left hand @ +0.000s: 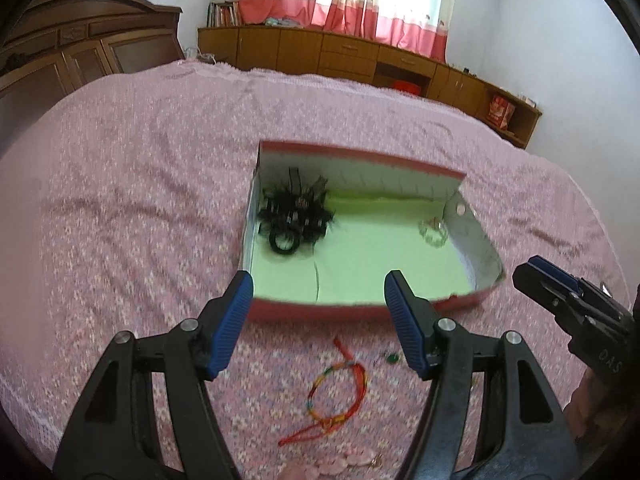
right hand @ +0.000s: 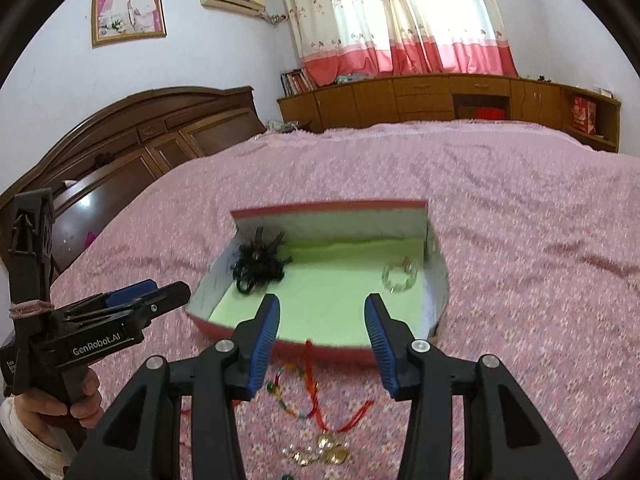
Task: Organize jewelry
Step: 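Open both tools to release the clip and bracelet, then withdraw, then grasp the rainbow string bracelet with the left tool while the right tool grasps the red string bracelet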
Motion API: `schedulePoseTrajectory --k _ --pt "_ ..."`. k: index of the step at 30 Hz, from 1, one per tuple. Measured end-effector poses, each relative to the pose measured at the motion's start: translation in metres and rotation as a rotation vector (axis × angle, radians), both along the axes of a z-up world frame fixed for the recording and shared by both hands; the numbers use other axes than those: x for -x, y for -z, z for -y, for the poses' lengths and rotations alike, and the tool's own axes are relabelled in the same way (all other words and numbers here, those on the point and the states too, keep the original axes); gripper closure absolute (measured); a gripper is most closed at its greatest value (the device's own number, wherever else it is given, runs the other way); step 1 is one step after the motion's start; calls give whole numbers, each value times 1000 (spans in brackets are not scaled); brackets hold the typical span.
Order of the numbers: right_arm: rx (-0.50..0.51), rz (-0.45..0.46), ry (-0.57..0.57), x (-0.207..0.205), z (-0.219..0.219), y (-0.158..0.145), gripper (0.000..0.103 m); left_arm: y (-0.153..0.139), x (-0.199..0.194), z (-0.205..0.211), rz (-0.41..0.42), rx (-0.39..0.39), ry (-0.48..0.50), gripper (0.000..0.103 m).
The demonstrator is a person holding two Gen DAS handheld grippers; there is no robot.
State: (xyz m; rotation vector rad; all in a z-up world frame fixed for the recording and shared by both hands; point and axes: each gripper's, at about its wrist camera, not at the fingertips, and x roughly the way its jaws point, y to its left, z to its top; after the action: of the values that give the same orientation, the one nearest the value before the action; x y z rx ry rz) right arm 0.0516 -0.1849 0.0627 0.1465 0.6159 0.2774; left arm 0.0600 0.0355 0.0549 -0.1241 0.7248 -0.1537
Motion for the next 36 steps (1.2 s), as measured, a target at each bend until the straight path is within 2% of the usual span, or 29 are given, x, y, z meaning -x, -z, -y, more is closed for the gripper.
schedulePoseTrajectory --k 25,29,36 --pt "42 -246 -50 -7 -22 74 56 75 6 2 -220 -54 29 43" --pt "44 -272 -57 -10 -25 83 59 83 6 4 -236 -62 25 46" --pt "49 -300 -60 -15 -28 94 65 89 7 14 -226 -129 39 50"
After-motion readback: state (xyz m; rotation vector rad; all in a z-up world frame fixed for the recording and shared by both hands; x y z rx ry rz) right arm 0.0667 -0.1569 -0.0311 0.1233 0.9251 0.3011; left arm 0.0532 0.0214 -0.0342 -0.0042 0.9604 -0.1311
